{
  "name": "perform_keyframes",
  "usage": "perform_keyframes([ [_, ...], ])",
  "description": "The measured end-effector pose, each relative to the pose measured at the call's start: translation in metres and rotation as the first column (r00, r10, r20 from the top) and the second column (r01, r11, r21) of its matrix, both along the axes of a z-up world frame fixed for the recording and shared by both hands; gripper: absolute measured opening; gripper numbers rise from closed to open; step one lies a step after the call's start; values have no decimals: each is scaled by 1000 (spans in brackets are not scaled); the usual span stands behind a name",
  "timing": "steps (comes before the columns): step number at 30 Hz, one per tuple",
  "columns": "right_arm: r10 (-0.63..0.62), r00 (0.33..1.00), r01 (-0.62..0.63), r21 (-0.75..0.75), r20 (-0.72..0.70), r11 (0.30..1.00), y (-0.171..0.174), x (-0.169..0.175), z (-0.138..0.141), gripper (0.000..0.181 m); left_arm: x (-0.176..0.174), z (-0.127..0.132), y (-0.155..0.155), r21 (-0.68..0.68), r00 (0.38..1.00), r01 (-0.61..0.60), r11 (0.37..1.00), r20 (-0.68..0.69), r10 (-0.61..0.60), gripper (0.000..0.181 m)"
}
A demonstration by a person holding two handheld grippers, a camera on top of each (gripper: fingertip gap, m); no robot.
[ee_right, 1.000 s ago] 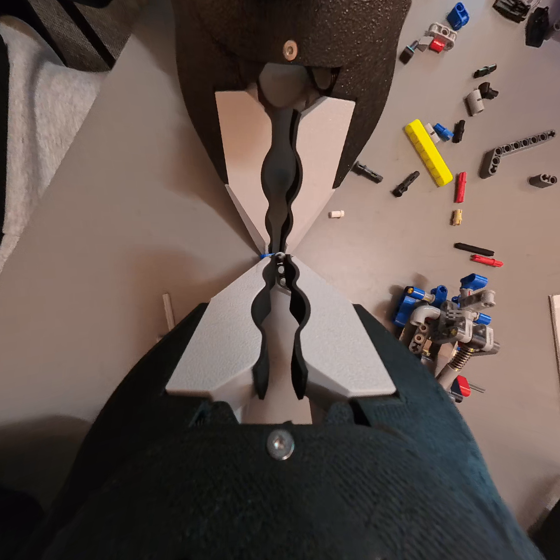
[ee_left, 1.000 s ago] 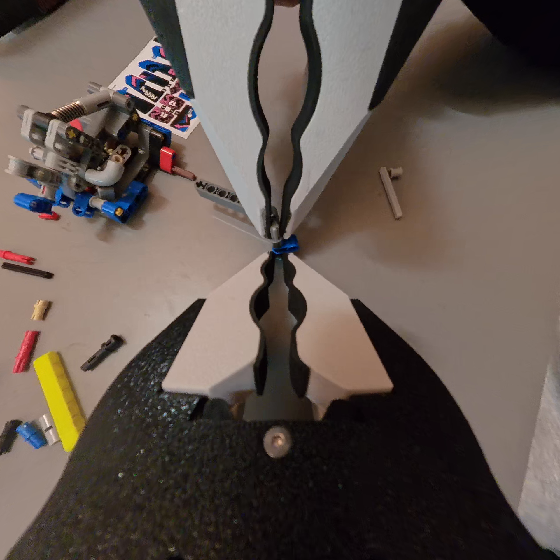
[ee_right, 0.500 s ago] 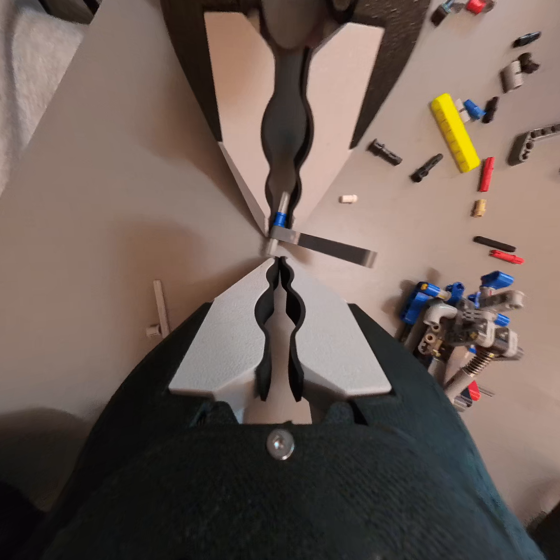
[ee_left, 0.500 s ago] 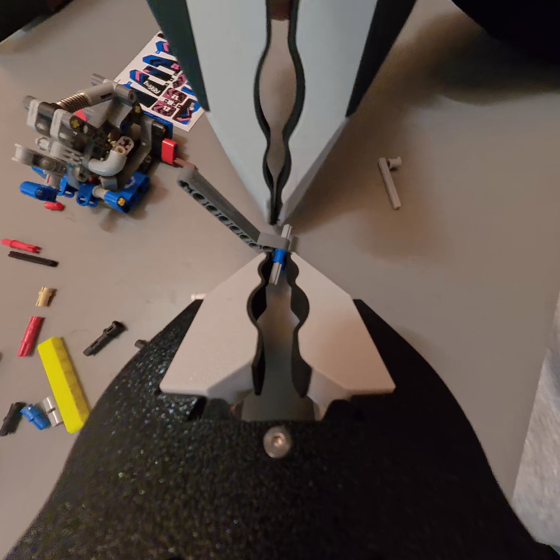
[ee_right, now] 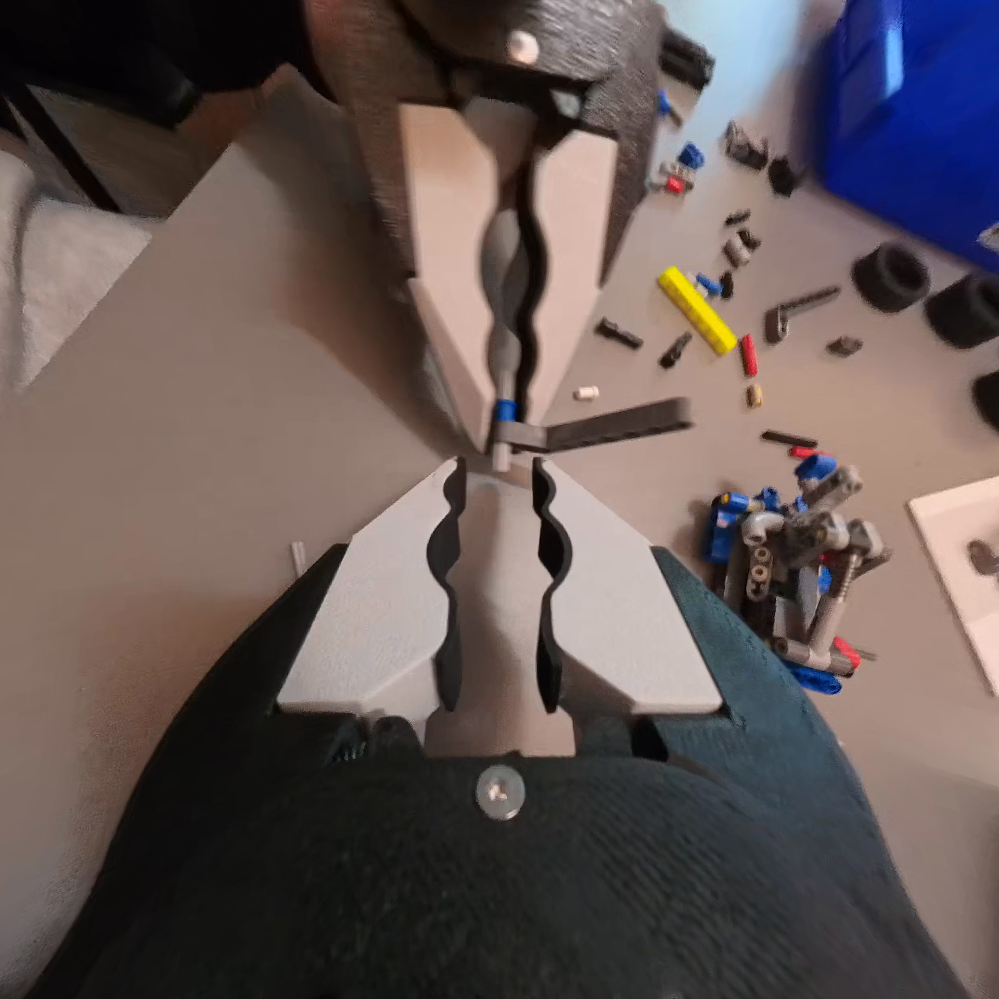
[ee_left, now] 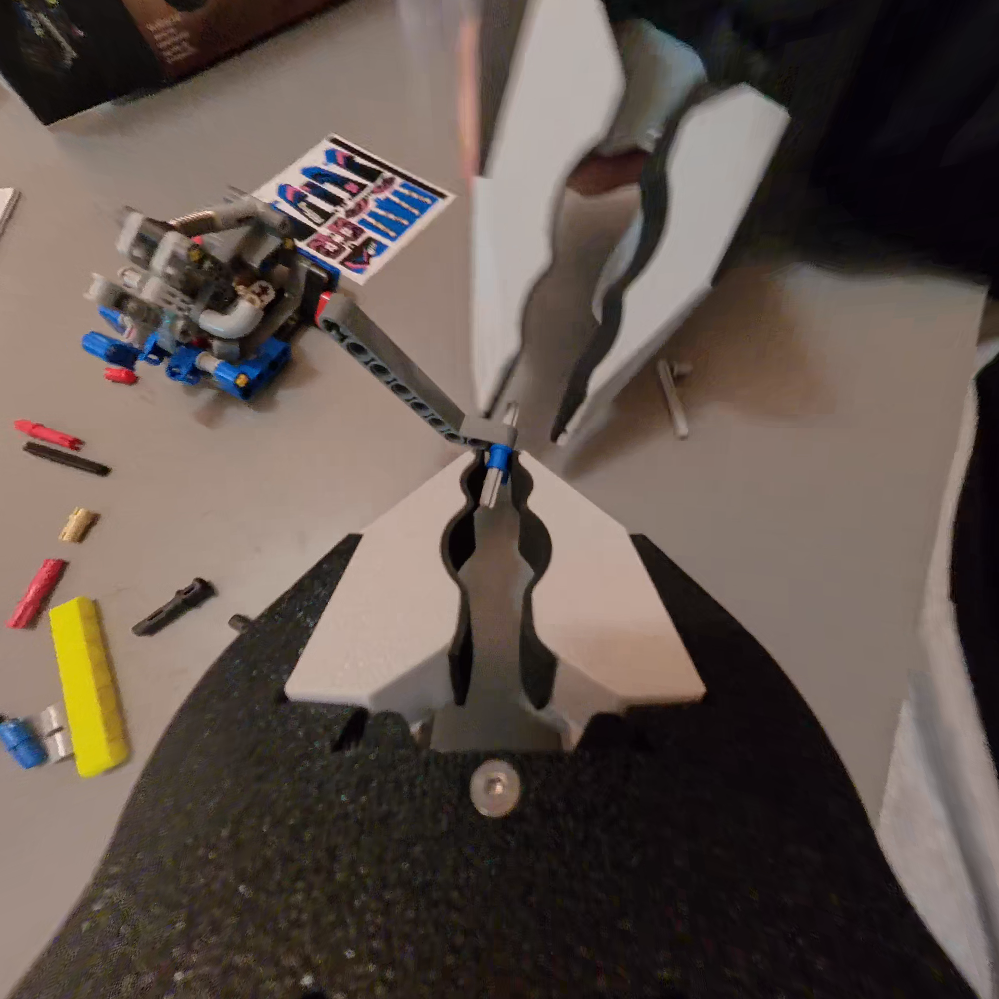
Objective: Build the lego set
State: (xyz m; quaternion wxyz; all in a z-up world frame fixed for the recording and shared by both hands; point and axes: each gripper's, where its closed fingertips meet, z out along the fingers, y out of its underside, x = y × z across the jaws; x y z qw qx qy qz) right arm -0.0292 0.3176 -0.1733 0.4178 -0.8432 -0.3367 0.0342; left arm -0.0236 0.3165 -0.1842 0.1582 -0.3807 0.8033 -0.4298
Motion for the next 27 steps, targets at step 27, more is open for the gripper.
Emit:
perform_keyframes([
  [27, -63, 997, 65, -39, 32, 997, -18, 0, -8, 1, -8, 7, -12, 629, 977, -20, 777, 176, -117, 18],
])
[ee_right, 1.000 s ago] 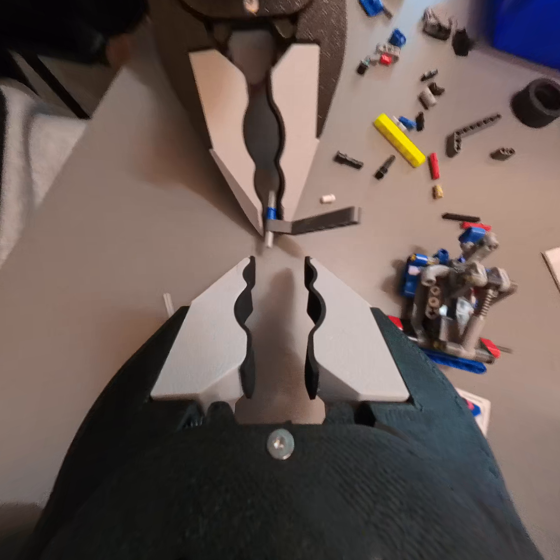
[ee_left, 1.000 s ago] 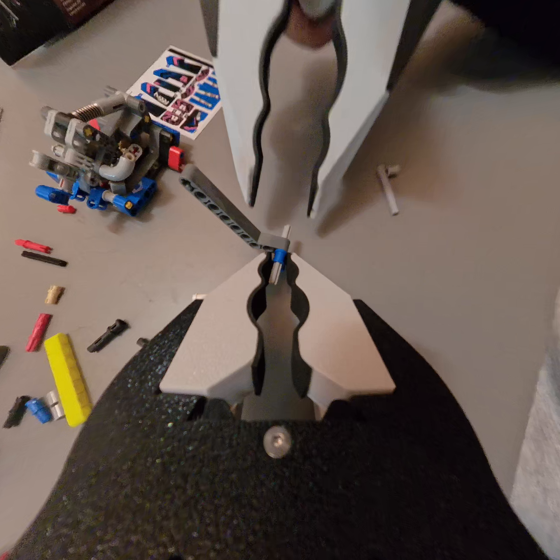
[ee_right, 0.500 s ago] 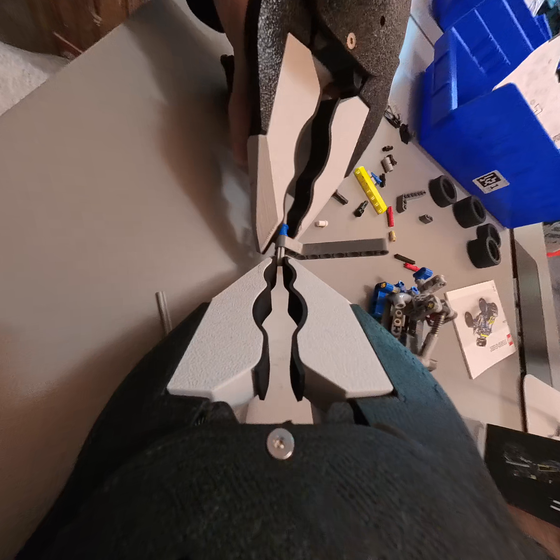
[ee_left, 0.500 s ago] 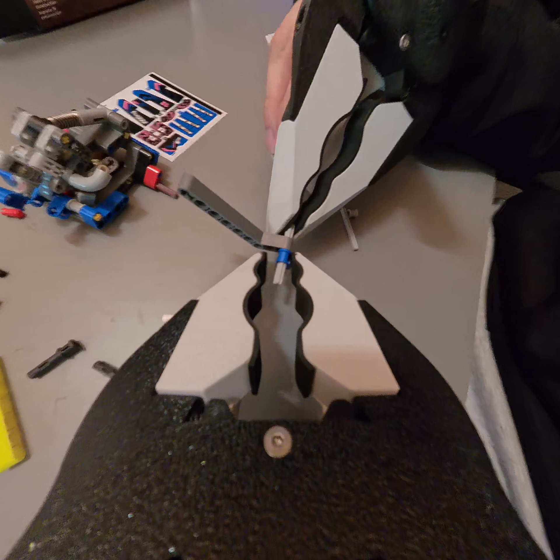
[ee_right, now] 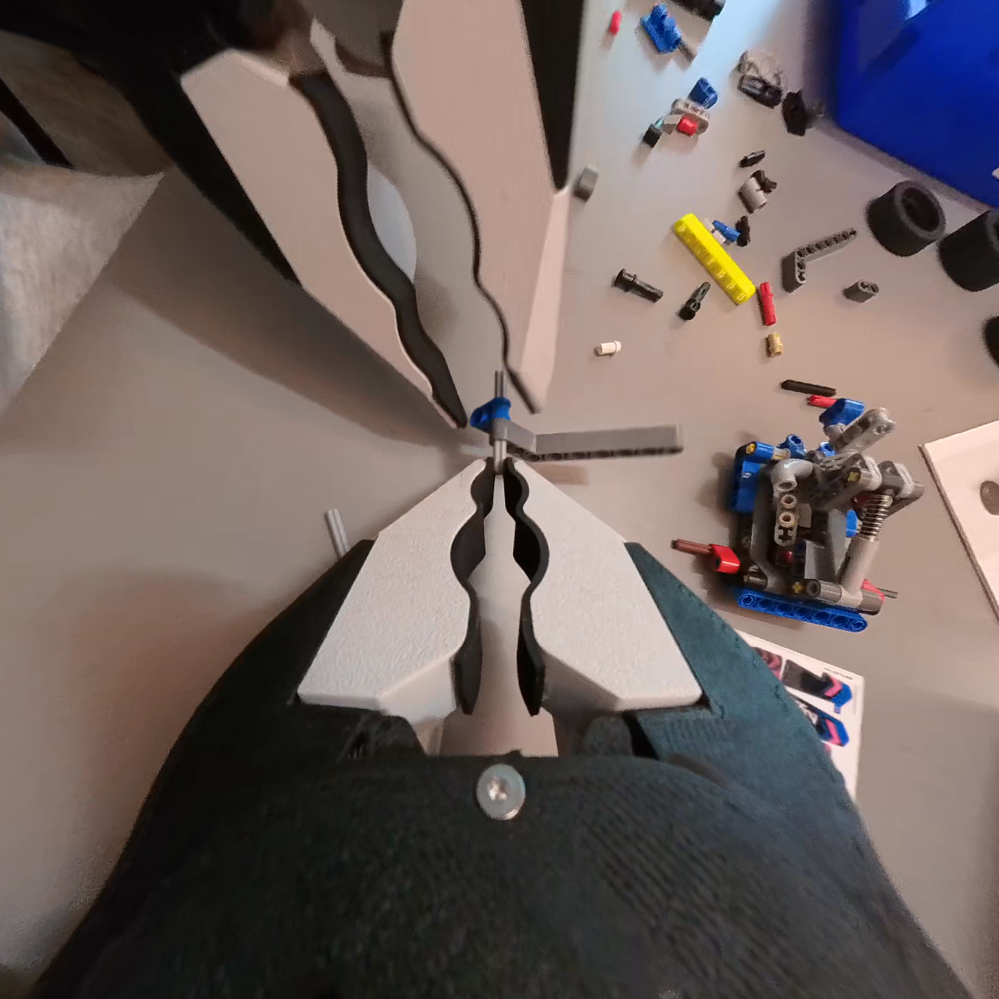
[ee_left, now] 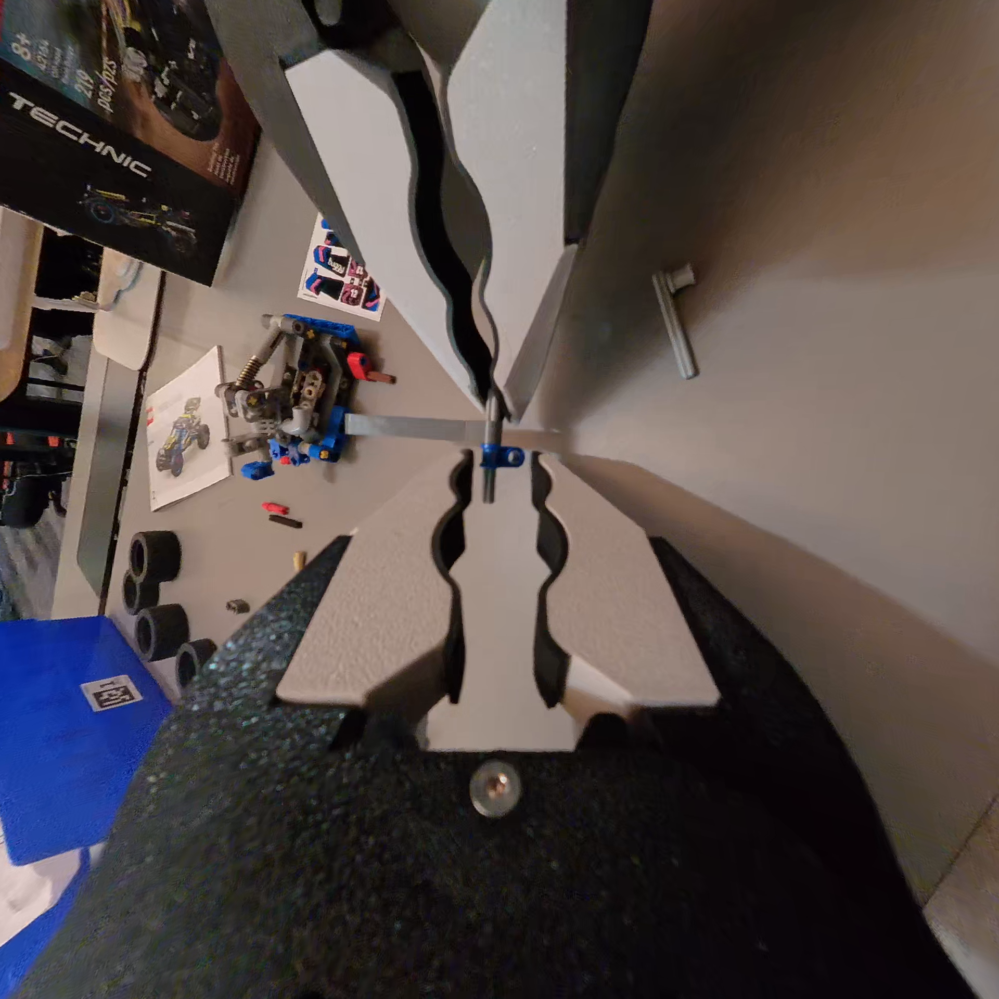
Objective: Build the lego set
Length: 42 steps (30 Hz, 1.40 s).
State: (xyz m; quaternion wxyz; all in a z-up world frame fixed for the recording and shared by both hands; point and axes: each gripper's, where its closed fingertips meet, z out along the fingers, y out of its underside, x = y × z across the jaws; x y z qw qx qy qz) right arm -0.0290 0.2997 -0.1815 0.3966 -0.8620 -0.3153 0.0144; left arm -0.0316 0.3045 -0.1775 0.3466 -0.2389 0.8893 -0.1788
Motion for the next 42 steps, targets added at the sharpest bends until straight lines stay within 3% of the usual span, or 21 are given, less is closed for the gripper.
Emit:
perform_keyframes([
  [4, -6, 997, 7, 12, -79, 1000, -3, -3, 1, 1, -1, -3, -5, -73, 1000, -5, 997, -14, 4, 13],
  [7, 21, 1000, -20, 75, -13, 997, -4, -2, 1, 2, -4, -3, -11, -217, 998, -5, 976, -65, -10, 13],
  [12, 99, 988, -126, 247, 119, 961, -9, -5, 7, 22, -15, 9, -23, -513, 980, 39, 858, -149, -134, 13],
  [17, 124, 987, -153, 330, 105, 931, -11, -14, 17, 20, -24, 19, -32, -626, 962, 83, 775, -154, -227, 9],
  [20, 88, 981, -152, 406, 173, 901, -6, -13, 27, 22, -24, 25, -34, -683, 958, 77, 727, -152, -244, 7],
  [21, 47, 977, -134, 425, 207, 895, -3, -8, 29, 24, -23, 28, -34, -706, 958, 80, 704, -142, -251, 6],
  [23, 5, 965, -124, 442, 260, 889, -1, -1, 30, 8, -23, 34, -36, -757, 956, 71, 650, -135, -262, 6],
  [26, -28, 967, -107, 506, 251, 856, 1, 0, 40, 0, -23, 47, -39, -861, 947, 34, 508, -135, -292, 5],
  [28, -74, 969, -79, 578, 237, 812, 3, 3, 55, 14, -24, 55, -42, -921, 936, -3, 390, -140, -322, 5],
  [33, -44, 971, -112, 606, 236, 787, 1, -3, 61, 14, -29, 66, -42, -979, 900, -90, 182, -159, -405, 5],
  [35, 11, 960, -179, 585, 279, 791, -4, -10, 59, 34, -26, 71, -38, -987, 899, -115, 111, -151, -411, 5],
  [37, 30, 955, -204, 582, 294, 787, -6, -15, 62, 31, -24, 72, -35, -989, 901, -119, 92, -146, -408, 4],
  [40, 6, 971, -147, 571, 241, 808, -1, -14, 59, 33, -34, 75, -43, -989, 855, -130, 69, -147, -498, 4],
  [42, 21, 968, -165, 570, 251, 805, -1, -20, 58, 18, -36, 75, -49, -989, 838, -131, 65, -146, -526, 4],
])
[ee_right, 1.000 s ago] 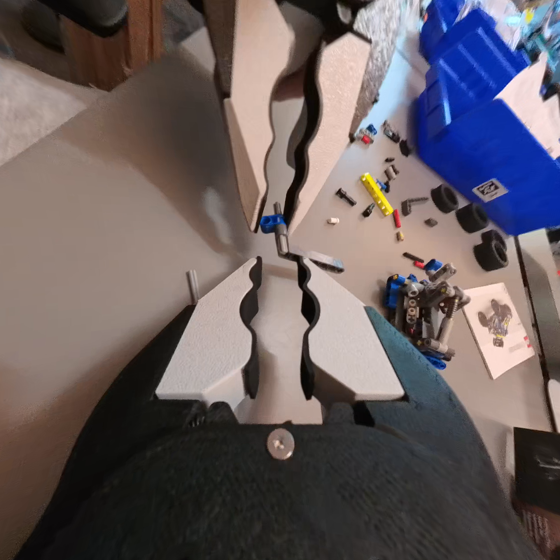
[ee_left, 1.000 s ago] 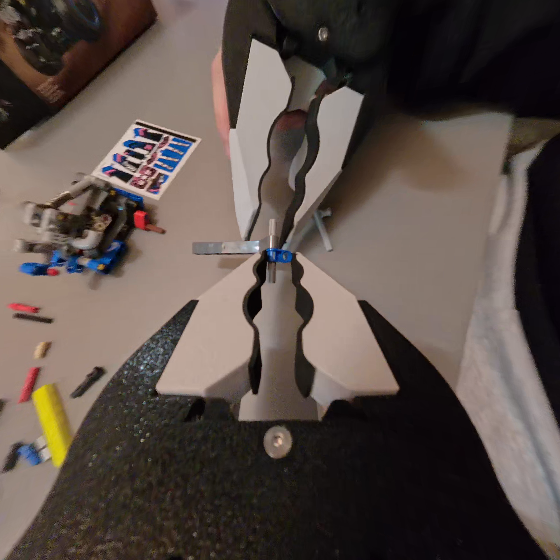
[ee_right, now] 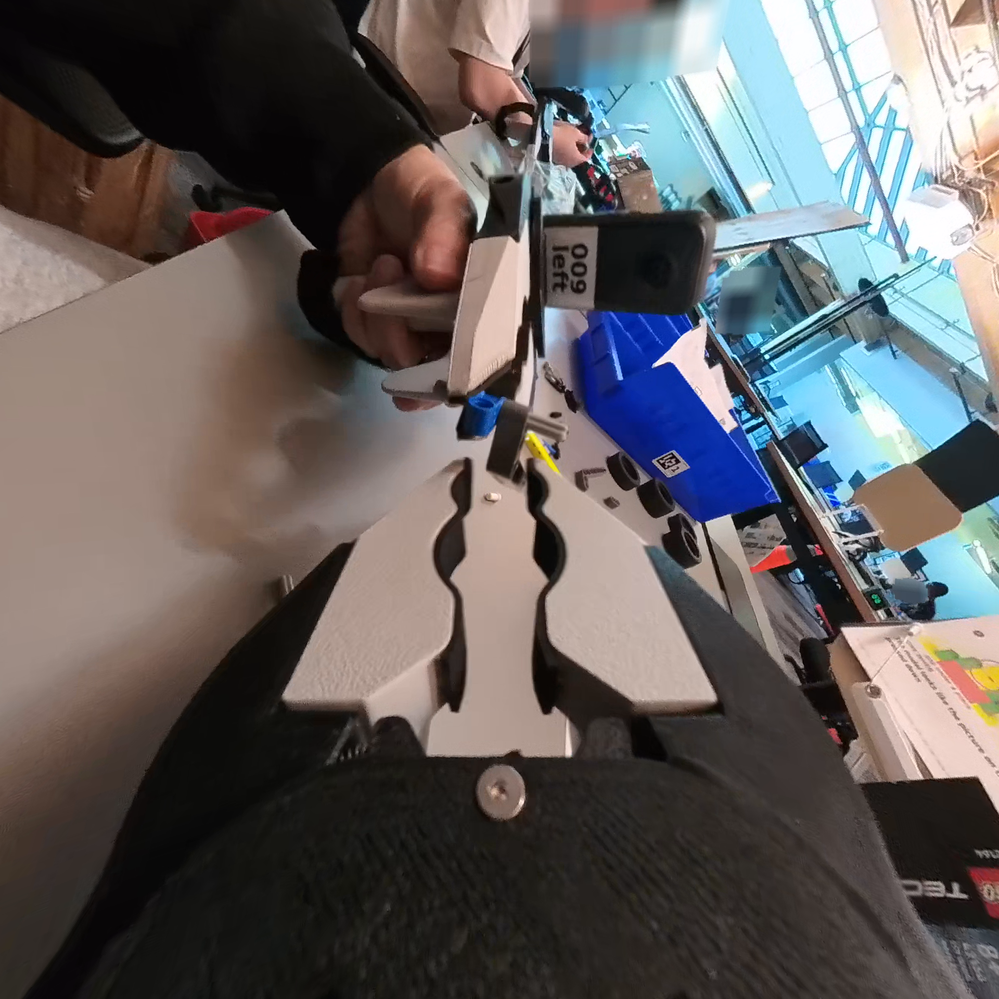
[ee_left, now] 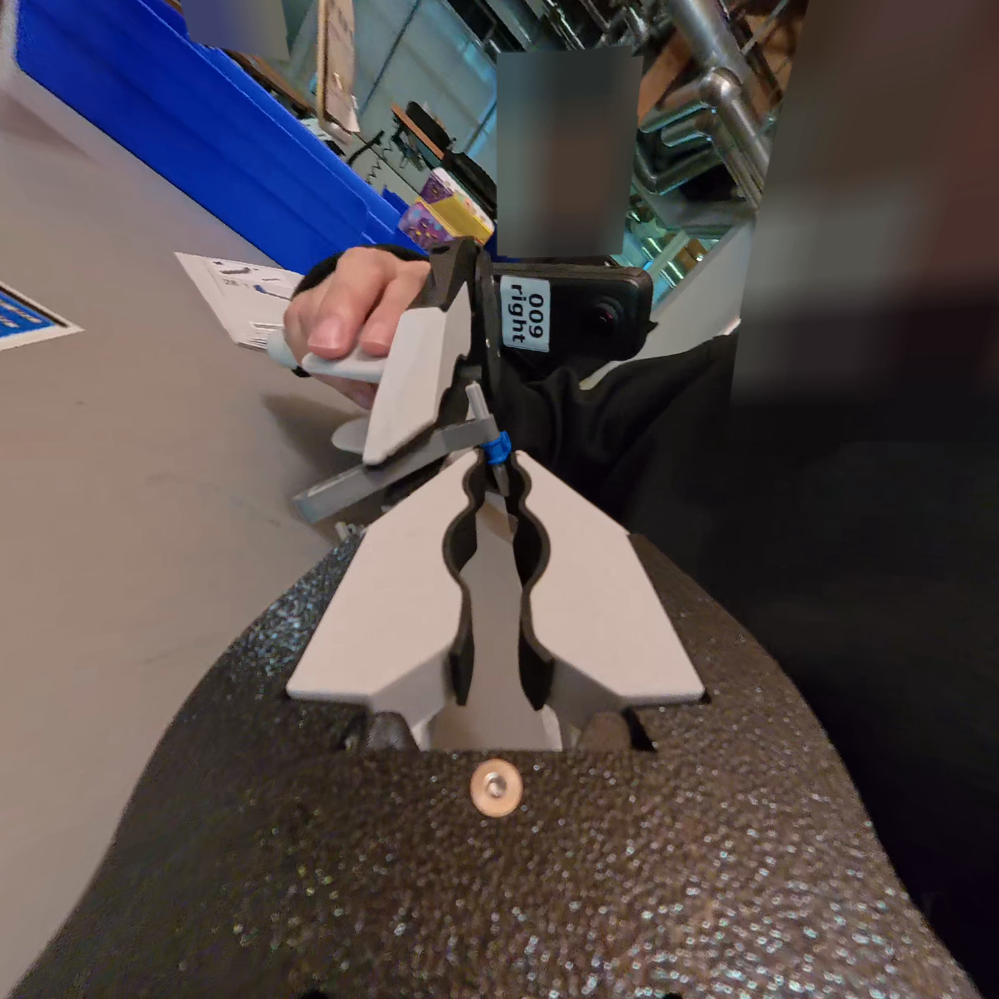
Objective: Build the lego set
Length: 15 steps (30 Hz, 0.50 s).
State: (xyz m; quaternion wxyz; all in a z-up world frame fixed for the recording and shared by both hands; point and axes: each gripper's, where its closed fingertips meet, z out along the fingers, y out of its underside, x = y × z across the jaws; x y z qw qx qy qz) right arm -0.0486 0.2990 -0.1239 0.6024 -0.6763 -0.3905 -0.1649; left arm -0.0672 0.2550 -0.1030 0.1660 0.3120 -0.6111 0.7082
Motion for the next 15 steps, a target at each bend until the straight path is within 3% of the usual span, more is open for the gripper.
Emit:
perform_keyframes([
  [1, -1, 1000, 1, 14, 17, 1000, 0, -1, 2, 8, -2, 1, -2, -8, 1000, 19, 1000, 1, -19, 4],
  [3, -9, 999, 8, 35, 35, 999, -2, 0, 7, 7, 2, 3, -1, -23, 1000, 3, 1000, 8, -3, 4],
  [7, -170, 985, 166, -83, -41, 983, 2, 31, -3, 6, 31, -8, 23, 97, 971, -240, 966, 27, 238, 6],
  [10, -425, 904, 407, -202, -54, 891, 3, 73, -17, 6, 50, -9, 43, 274, 863, -503, 820, 216, 457, 17],
  [13, -501, 865, 481, -217, -45, 850, 3, 83, -22, 6, 56, -16, 41, 506, 778, -626, 593, 447, 440, 35],
  [15, -532, 847, 522, -194, 1, 830, 4, 86, -22, 6, 62, -15, 41, 563, 710, -704, 433, 569, 414, 33],
])
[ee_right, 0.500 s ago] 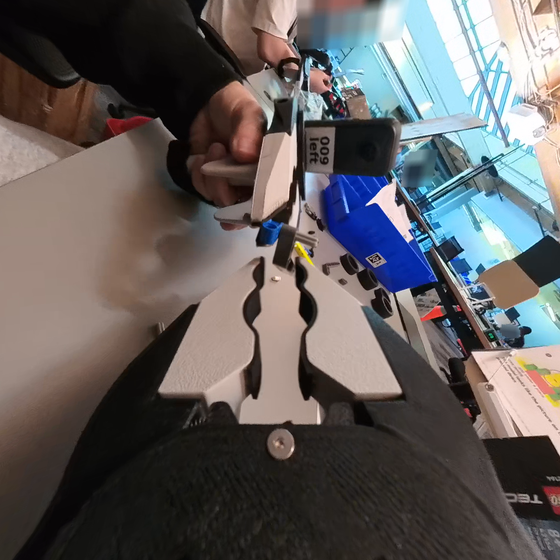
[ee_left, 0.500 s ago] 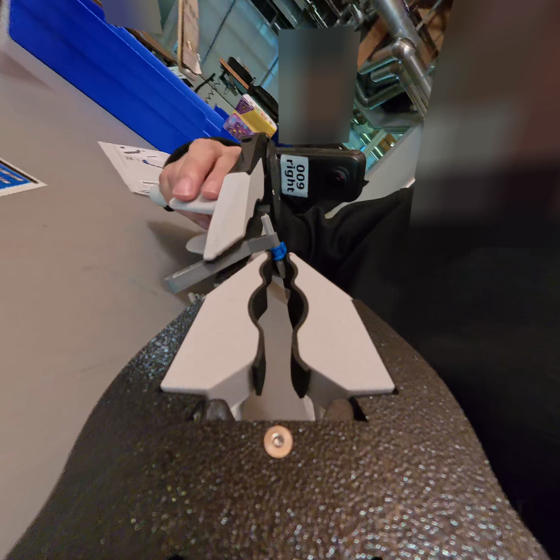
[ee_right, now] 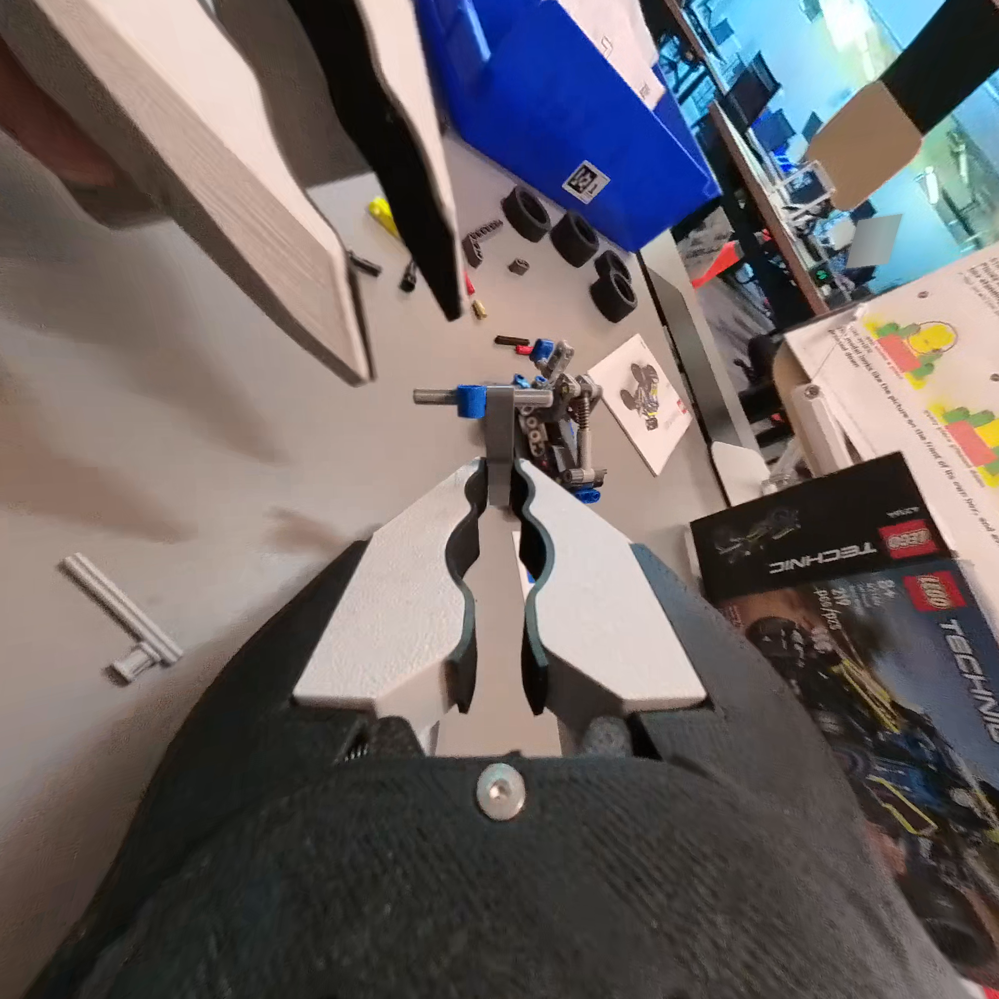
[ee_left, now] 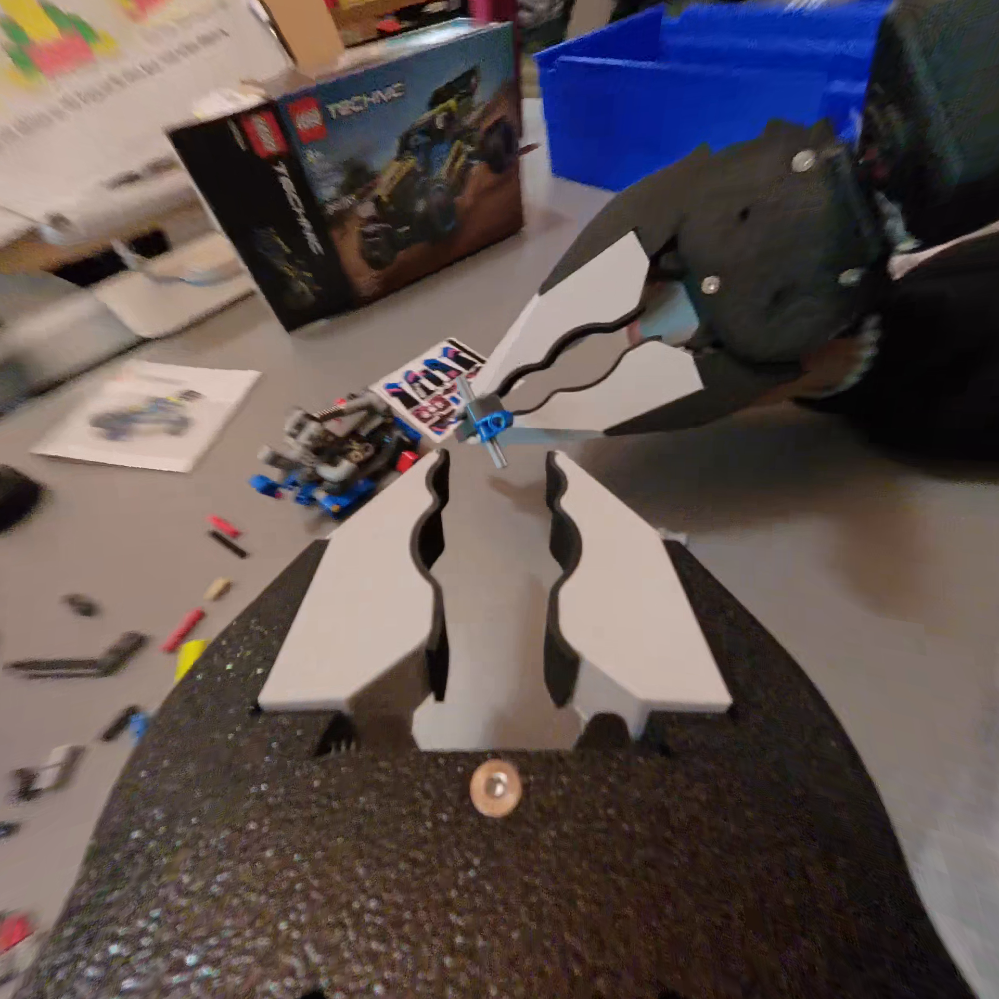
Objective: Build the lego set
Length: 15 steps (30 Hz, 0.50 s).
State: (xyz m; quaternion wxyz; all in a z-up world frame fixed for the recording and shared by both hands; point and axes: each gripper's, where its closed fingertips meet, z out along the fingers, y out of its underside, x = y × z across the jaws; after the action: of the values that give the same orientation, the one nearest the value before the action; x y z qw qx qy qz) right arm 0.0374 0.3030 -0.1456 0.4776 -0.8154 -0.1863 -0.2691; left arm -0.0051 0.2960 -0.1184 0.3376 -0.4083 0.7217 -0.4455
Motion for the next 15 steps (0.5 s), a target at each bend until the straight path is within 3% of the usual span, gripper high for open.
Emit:
perform_keyframes([
  [3, -13, 999, 13, -7, 51, 1000, 2, -3, 1, 6, 6, -2, -5, 89, 998, -50, 995, 28, 48, 30],
  [6, -11, 997, 10, 8, 73, 1000, 4, -9, 5, 6, 11, -5, -1, 117, 994, -100, 988, 50, 95, 13],
  [9, -18, 997, 17, 15, 78, 1000, 4, -9, 6, 6, 11, -4, 0, 99, 993, -109, 989, 61, 103, 12],
  [12, 19, 999, -20, 26, 41, 999, 5, -12, 5, 6, 9, -3, 0, -161, 997, -72, 984, -13, 71, 11],
  [15, 106, 993, -111, 92, 52, 990, 6, -23, 12, 11, 4, 5, -1, -464, 998, 7, 886, -59, -39, 11],
])
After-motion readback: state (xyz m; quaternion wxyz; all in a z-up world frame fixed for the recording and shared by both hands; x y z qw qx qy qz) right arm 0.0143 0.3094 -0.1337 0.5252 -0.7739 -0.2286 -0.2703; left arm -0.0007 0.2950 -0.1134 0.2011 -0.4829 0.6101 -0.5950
